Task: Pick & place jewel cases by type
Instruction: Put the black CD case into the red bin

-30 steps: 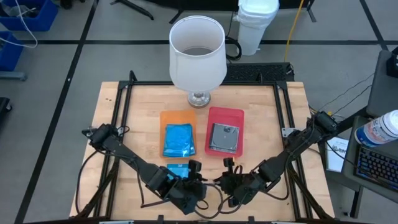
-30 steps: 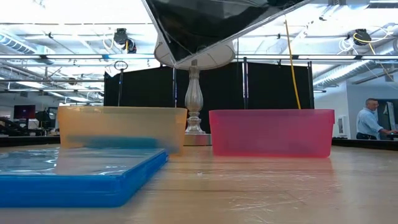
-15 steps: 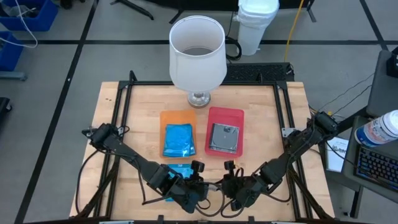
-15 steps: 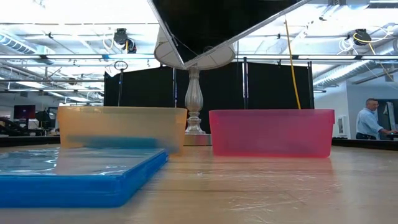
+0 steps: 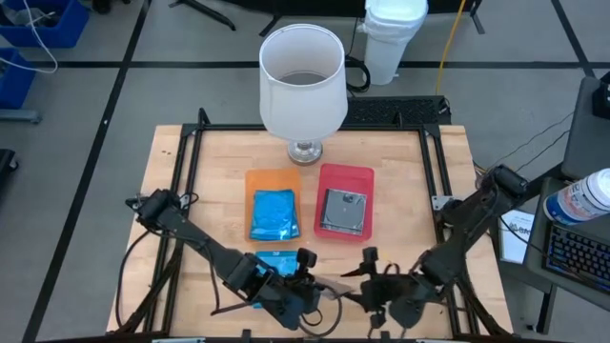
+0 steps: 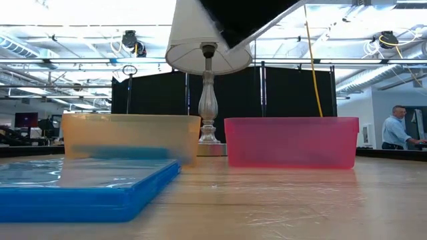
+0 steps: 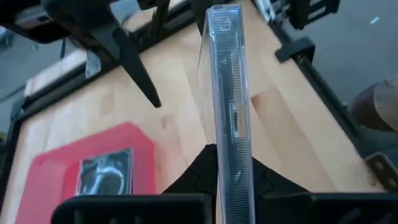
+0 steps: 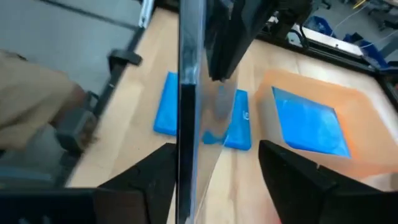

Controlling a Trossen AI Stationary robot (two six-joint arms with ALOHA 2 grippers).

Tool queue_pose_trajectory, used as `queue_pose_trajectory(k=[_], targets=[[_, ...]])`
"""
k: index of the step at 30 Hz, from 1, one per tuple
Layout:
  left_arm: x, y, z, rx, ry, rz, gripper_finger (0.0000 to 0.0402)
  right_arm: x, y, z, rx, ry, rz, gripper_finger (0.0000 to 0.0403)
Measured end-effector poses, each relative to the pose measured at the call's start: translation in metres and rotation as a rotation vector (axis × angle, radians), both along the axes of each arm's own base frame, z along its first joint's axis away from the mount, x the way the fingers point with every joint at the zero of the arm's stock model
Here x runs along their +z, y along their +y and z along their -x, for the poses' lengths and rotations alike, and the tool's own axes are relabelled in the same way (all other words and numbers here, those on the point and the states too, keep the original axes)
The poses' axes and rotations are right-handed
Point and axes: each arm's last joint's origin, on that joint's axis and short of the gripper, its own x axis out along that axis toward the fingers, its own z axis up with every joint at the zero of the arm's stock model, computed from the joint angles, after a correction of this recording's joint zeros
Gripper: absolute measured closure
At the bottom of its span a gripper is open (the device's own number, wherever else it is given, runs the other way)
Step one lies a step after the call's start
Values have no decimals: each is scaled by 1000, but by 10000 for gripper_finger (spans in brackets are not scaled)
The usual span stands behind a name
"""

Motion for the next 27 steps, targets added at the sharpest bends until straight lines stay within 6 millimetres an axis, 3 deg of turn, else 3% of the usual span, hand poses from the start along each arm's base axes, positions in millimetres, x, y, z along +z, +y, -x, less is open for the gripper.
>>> queue_pose_trajectory(k=[5, 9, 13, 17, 22, 27], targets=[[13, -5, 0, -81, -77, 17, 390, 4, 14, 23, -9, -28, -12, 180], [34, -8, 7, -148, -164, 56, 385, 4, 28, 46, -47, -97, 39, 184], [52, -10, 12, -179, -259, 47, 375, 4, 45, 77, -89, -228, 87, 187], [61, -20, 16, -248, -350, 40, 389, -6, 55, 101, -143, -378, 139, 184], [72, -21, 14, -270, -451, 34, 388, -28, 58, 110, -157, -459, 136, 184], [75, -14, 8, -244, -485, -15, 372, -37, 49, 100, -68, -509, 61, 185]])
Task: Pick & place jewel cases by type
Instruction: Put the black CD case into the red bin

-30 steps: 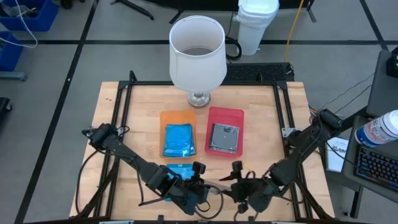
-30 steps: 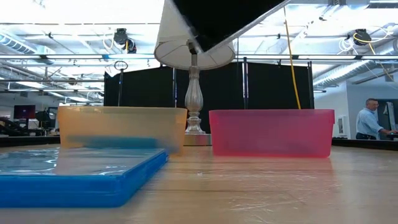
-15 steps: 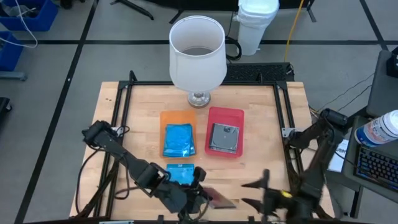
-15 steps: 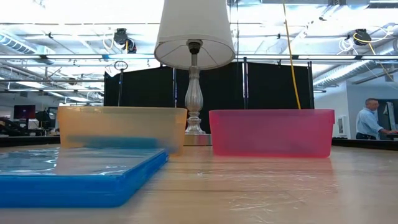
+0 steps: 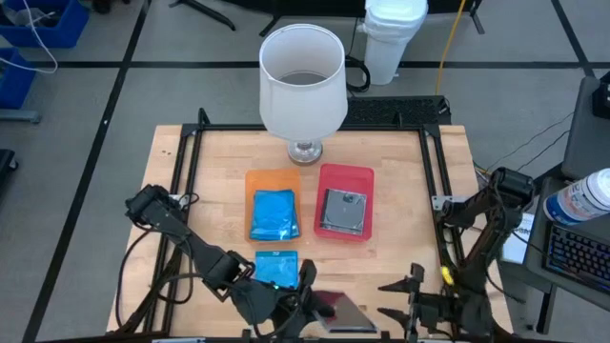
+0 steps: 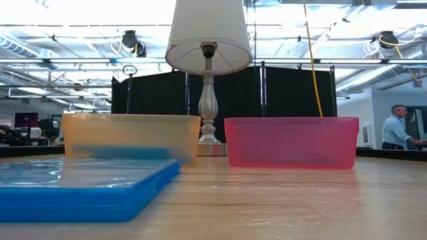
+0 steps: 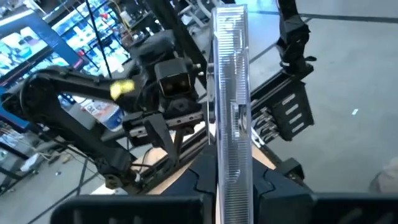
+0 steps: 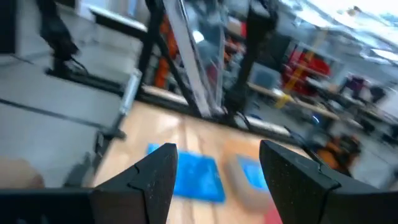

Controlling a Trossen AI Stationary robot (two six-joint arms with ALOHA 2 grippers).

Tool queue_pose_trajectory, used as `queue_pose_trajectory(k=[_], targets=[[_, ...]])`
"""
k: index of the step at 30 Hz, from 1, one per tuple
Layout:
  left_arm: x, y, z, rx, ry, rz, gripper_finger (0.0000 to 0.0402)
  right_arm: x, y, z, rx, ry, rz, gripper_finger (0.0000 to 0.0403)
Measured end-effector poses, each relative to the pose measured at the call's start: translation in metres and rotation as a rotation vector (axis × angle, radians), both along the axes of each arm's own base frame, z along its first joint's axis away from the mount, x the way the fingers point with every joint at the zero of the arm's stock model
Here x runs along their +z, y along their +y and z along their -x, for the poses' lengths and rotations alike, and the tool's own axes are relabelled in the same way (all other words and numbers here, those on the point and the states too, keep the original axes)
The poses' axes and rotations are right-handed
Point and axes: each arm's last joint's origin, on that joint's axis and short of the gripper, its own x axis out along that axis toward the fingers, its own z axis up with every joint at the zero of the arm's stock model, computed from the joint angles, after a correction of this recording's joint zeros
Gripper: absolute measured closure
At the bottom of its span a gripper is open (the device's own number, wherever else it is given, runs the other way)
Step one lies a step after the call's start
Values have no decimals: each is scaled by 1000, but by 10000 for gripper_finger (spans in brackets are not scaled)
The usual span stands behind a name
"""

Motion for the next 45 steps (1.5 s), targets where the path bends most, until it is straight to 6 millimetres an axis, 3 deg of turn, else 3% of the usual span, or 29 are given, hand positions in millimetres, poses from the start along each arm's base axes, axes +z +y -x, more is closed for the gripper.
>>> queue_pose_trajectory(k=[6, 11, 17, 22, 31, 39, 45], targets=[[-1, 18, -12, 50, 9, -15, 391, 14, -16, -13, 53, -121, 123, 186], [-3, 26, -15, 105, 21, -40, 377, 18, -19, -23, 168, -187, 155, 186], [-6, 33, -22, 129, 27, -43, 374, 18, -31, -40, 100, -182, 141, 192], [-8, 34, -23, 132, 42, -49, 391, 20, -37, -50, 136, -216, 134, 239], [-11, 34, -22, 130, 62, -60, 362, 20, -40, -53, 114, -208, 187, 389], [-13, 36, -22, 140, 92, -57, 374, 18, -40, -51, 41, -167, 192, 388], [-19, 33, -14, 166, 158, -87, 318, 12, -36, -42, -104, -69, 256, 395]])
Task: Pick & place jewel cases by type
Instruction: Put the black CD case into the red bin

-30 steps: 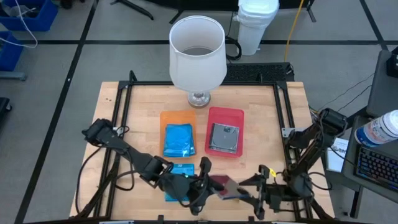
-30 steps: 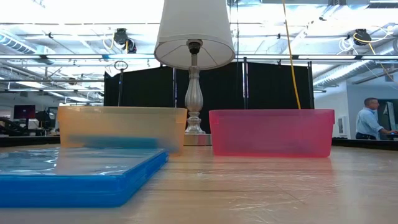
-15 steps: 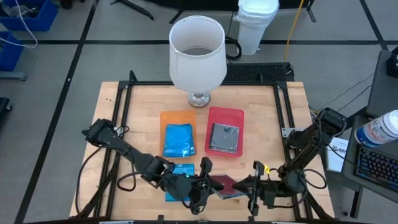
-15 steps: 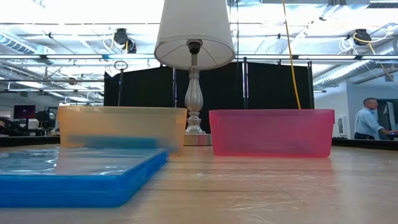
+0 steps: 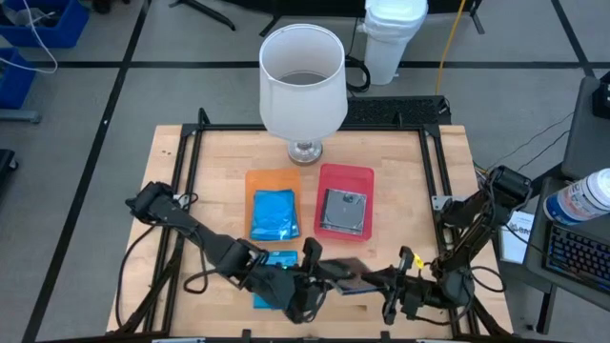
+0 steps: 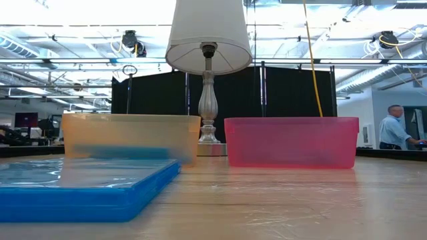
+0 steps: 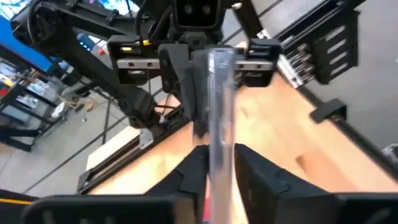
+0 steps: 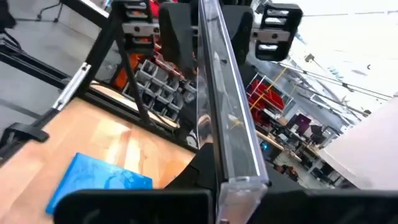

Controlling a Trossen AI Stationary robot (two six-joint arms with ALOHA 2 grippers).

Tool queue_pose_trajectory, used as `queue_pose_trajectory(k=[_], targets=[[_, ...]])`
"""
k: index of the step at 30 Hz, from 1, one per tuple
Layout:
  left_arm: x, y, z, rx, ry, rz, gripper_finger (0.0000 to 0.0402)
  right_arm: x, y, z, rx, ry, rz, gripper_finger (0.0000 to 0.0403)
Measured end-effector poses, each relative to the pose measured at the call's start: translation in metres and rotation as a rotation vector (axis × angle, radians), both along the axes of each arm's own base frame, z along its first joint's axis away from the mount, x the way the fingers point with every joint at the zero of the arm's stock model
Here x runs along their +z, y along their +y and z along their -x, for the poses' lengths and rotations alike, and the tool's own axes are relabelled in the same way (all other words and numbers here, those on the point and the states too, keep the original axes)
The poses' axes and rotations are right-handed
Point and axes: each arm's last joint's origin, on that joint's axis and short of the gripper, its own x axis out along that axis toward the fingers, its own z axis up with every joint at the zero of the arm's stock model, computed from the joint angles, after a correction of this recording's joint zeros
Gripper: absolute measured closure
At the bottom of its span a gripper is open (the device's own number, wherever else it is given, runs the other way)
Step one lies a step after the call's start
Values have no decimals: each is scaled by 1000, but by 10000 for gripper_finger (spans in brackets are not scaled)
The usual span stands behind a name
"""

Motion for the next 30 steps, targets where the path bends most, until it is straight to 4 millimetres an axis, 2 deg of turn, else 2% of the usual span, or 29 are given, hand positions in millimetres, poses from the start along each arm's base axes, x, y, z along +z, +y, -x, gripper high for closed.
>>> queue_pose_trajectory(k=[5, 9, 13, 15, 22, 30], targets=[[-3, 2, 3, 40, 46, 11, 254, -2, 2, 4, -39, 16, -17, 395], [-3, -3, 6, 40, 44, 30, 206, -6, 2, 5, -81, 37, -27, 395], [-5, -12, 14, 30, 43, -84, 170, -11, -3, 0, -149, 59, -31, 395], [-7, -15, 18, 41, 52, -150, 156, -13, -6, -3, -162, 66, -30, 395], [-6, -19, 21, 23, 38, -220, 123, -21, -15, -16, -149, 92, -29, 390], [-8, -10, 15, 61, 49, -260, 110, -28, -27, -41, -104, 198, -39, 389]])
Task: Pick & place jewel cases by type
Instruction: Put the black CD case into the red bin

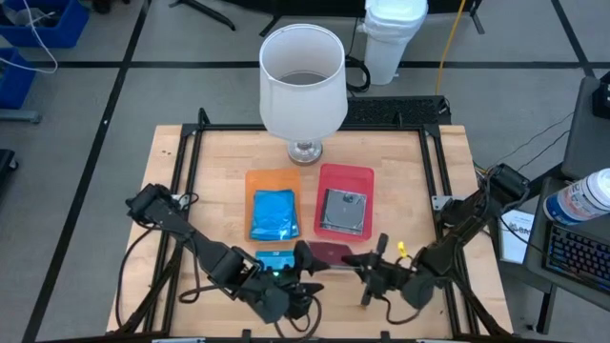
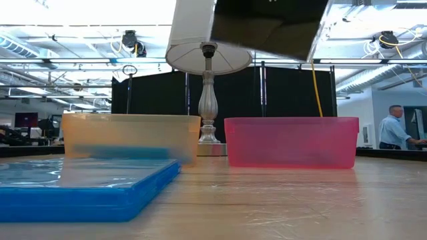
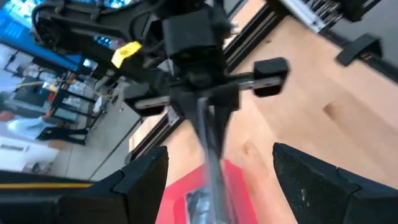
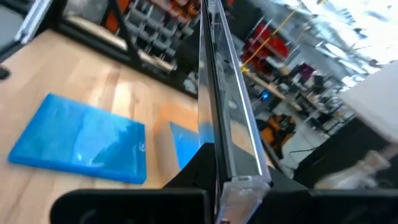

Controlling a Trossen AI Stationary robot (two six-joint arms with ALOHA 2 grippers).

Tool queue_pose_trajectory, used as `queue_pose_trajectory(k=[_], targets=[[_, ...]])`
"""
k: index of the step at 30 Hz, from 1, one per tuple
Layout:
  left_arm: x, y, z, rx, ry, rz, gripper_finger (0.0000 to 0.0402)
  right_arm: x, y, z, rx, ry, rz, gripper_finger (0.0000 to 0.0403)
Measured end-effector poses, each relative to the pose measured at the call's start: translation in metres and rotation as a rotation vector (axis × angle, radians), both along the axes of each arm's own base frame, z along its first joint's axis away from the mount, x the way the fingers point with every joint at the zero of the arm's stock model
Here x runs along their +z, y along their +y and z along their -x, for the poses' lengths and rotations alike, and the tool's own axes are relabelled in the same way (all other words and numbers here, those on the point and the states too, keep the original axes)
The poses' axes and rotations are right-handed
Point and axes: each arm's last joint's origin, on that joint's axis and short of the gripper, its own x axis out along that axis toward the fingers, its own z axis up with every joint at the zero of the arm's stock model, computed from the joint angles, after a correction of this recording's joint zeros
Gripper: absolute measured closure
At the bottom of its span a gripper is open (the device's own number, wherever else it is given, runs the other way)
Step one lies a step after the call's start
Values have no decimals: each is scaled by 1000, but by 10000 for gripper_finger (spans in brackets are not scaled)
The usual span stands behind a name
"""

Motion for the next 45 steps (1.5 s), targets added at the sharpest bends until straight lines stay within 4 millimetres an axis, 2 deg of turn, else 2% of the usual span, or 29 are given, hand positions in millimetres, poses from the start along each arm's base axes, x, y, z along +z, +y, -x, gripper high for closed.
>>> queue_pose_trajectory(k=[5, 10, 13, 16, 24, 30, 38, 45], targets=[[-8, 12, -3, 62, 59, 30, 110, 3, -3, -12, 13, 27, -23, 388], [-16, 21, -10, 76, 112, 43, 110, 5, -3, -17, 65, 43, -25, 388], [-15, 22, -11, 56, 118, 78, 124, 3, -4, -17, 67, 59, -38, 388], [-15, 23, -11, 49, 130, 113, 163, 1, -6, -18, 55, 68, -49, 388], [-23, 32, -18, 92, 158, 146, 301, 2, -7, -20, 85, 59, -74, 387], [-24, 33, -20, 92, 162, 120, 362, 1, -7, -20, 78, 59, -74, 386], [-25, 30, -18, 58, 173, 83, 352, 1, -6, -20, 95, 64, -75, 371], [-23, 16, -12, 9, 155, 16, 364, 5, -3, -20, 127, 35, -108, 292]])
